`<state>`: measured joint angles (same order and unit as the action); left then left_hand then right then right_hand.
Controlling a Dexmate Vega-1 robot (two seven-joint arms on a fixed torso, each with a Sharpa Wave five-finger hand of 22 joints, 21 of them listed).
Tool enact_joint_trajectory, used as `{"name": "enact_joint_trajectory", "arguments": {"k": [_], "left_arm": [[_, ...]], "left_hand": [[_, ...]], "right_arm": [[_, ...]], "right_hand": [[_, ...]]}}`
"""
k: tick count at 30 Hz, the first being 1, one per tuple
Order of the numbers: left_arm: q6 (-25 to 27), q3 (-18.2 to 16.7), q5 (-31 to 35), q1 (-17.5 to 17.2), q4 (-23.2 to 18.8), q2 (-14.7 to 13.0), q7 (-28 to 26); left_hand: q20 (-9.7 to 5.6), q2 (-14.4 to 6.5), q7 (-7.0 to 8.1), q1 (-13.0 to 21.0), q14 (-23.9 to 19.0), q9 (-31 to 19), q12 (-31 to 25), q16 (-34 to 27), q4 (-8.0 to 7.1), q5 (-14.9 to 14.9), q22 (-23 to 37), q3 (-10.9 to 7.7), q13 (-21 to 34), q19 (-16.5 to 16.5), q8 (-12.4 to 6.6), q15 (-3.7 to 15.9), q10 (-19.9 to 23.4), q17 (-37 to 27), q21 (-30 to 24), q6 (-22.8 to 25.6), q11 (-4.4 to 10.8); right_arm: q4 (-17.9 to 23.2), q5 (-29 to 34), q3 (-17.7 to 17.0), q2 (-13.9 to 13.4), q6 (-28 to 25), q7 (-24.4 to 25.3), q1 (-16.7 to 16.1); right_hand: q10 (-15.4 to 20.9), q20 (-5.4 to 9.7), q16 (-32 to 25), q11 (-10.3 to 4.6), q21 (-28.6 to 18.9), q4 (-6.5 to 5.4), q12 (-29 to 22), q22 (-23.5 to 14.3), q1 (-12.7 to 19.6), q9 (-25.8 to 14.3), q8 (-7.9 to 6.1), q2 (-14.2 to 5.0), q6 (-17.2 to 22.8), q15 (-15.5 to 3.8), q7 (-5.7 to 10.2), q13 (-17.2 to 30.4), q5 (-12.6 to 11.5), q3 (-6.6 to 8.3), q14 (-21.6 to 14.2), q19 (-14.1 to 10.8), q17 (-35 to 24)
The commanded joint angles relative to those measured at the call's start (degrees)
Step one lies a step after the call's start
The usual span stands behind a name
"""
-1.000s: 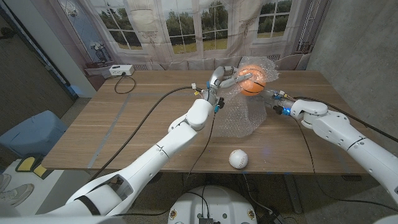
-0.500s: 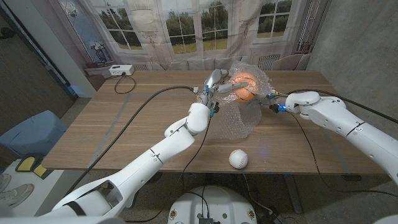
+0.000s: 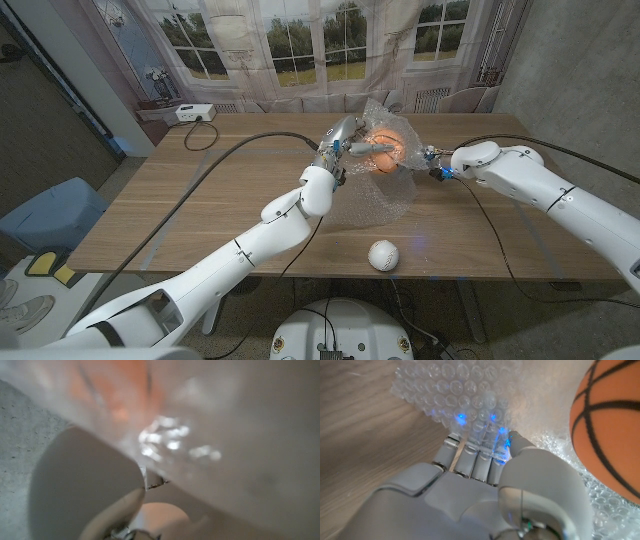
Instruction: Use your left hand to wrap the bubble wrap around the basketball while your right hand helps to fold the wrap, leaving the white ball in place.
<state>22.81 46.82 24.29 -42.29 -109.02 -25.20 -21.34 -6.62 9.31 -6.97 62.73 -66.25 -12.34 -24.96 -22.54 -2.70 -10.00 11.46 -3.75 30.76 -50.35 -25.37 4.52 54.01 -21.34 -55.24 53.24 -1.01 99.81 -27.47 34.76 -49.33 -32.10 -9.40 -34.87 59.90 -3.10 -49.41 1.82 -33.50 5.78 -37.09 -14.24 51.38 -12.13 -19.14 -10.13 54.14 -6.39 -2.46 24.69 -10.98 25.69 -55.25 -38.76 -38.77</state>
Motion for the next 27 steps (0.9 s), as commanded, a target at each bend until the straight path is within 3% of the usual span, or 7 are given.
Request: {"name": "enact_joint_trajectory", "arguments": {"k": [1, 5, 9, 13, 18, 24, 27], "left_arm": [[7.64, 3.68, 8.77, 1.47, -2.43, -4.19, 6.04], [7.39, 3.64, 9.04, 1.21, -1.61, -4.59, 6.99], [5.93, 3.08, 7.31, 0.64, 0.05, -4.88, 8.00], [5.03, 2.88, 6.25, 0.54, 1.23, -5.02, 8.98], [4.76, 2.67, 5.91, 0.63, 2.02, -5.30, 9.61], [5.71, 3.51, 7.08, 1.84, 2.93, -5.55, 11.39], [6.71, 4.27, 8.15, 2.79, 3.46, -5.46, 12.58]], "left_hand": [[-0.69, -14.97, 4.56, 14.54, -8.14, -1.22, 0.44, 0.38, 11.38, -0.18, -0.05, -12.74, 0.28, 1.25, 0.01, 8.55, 6.66, 0.02, -0.11, 4.79, 7.40], [-0.36, -15.03, 4.93, 14.30, -8.07, -1.20, 0.65, 0.48, 11.30, -0.17, -0.06, -12.77, 0.38, 2.23, 0.19, 8.58, 6.48, 0.01, -0.14, 4.69, 7.63], [-0.21, -15.04, 4.95, 14.19, -7.98, -1.19, 0.72, 0.56, 11.30, -0.17, -0.04, -12.79, 0.41, 2.63, 0.26, 8.62, 6.67, -0.01, -0.33, 4.75, 7.92], [-0.25, -15.05, 5.01, 14.08, -7.93, -1.18, 0.80, 0.62, 11.30, -0.17, -0.04, -12.82, 0.48, 2.75, 0.37, 8.62, 6.72, -0.03, -0.57, 4.73, 7.82], [-0.28, -15.01, 5.03, 14.04, -8.05, -1.16, 0.95, 0.60, 11.37, -0.18, -0.04, -12.86, 0.49, 2.89, 0.44, 8.66, 6.77, -0.10, -0.88, 4.86, 7.76], [-0.33, -14.92, 5.01, 14.00, -8.04, -1.15, 1.06, 0.67, 11.46, -0.20, -0.06, -12.91, 0.53, 2.94, 0.52, 8.65, 6.95, -0.11, -1.25, 4.97, 7.81], [-0.35, -14.93, 4.97, 13.99, -7.99, -1.15, 1.13, 0.75, 11.49, -0.23, -0.07, -12.96, 0.59, 3.10, 0.53, 8.64, 6.92, -0.07, -1.38, 5.14, 7.63]], "right_arm": [[-1.22, 5.70, 4.30, 4.27, -3.67, 3.48, 2.80], [-2.16, 7.67, 5.81, 6.25, -4.17, 5.05, 3.39], [-3.20, 13.17, 10.33, 9.11, -5.83, 7.10, 5.73], [-2.99, 18.32, 12.42, 10.65, -4.70, 11.34, 5.51], [-1.33, 26.81, 14.22, 11.32, -4.20, 18.97, 4.04], [-0.10, 33.69, 15.29, 12.07, -8.21, 22.65, 3.55], [0.59, 35.30, 14.86, 12.01, -9.81, 23.25, 3.12]], "right_hand": [[0.26, 0.17, -0.26, 0.52, -0.66, -0.34, 0.06, -0.34, 1.22, -0.28, 0.06, -0.79, 0.59, -1.05, 0.10, 0.12, -0.27, -0.24, -1.00, -0.36, -0.02], [-0.45, 0.25, -0.40, 0.96, -1.06, -0.49, 0.54, -0.35, 1.22, -0.27, 0.19, -0.81, 0.57, -1.09, 0.28, -0.22, -0.22, -0.39, -0.85, -0.40, -0.17], [-2.09, 0.24, 0.33, 1.10, -1.42, -0.81, 1.59, -0.32, 1.11, -0.23, 0.44, -0.72, 0.48, -0.49, 1.00, -0.85, -0.15, -0.66, 0.76, 0.33, 0.32], [-3.77, 0.31, 0.99, 1.05, -1.87, -1.18, 2.13, -0.23, 0.87, -0.17, 0.63, -0.70, 0.63, -0.21, 1.36, -0.70, -0.06, -0.98, 2.43, 0.77, 0.57], [-11.06, -0.14, 6.37, 1.38, -2.67, -2.88, 5.91, 0.40, -0.66, 0.26, 4.12, -0.57, -4.74, 0.29, 2.71, -2.56, 0.13, -1.06, 8.69, 3.85, 4.22], [-18.35, -0.69, 13.22, 1.28, -2.40, -3.72, 10.08, 1.55, -3.26, 0.43, 7.17, 1.18, -10.17, 1.31, 3.58, -4.65, 0.57, -1.49, 15.25, 8.28, 8.51], [-28.38, -2.54, 21.35, 1.76, -1.42, -4.21, 15.91, 2.70, -7.05, 0.41, 8.60, 3.01, -16.96, 3.66, 4.66, -6.81, 1.00, -3.09, 25.84, 13.35, 12.35]]}}
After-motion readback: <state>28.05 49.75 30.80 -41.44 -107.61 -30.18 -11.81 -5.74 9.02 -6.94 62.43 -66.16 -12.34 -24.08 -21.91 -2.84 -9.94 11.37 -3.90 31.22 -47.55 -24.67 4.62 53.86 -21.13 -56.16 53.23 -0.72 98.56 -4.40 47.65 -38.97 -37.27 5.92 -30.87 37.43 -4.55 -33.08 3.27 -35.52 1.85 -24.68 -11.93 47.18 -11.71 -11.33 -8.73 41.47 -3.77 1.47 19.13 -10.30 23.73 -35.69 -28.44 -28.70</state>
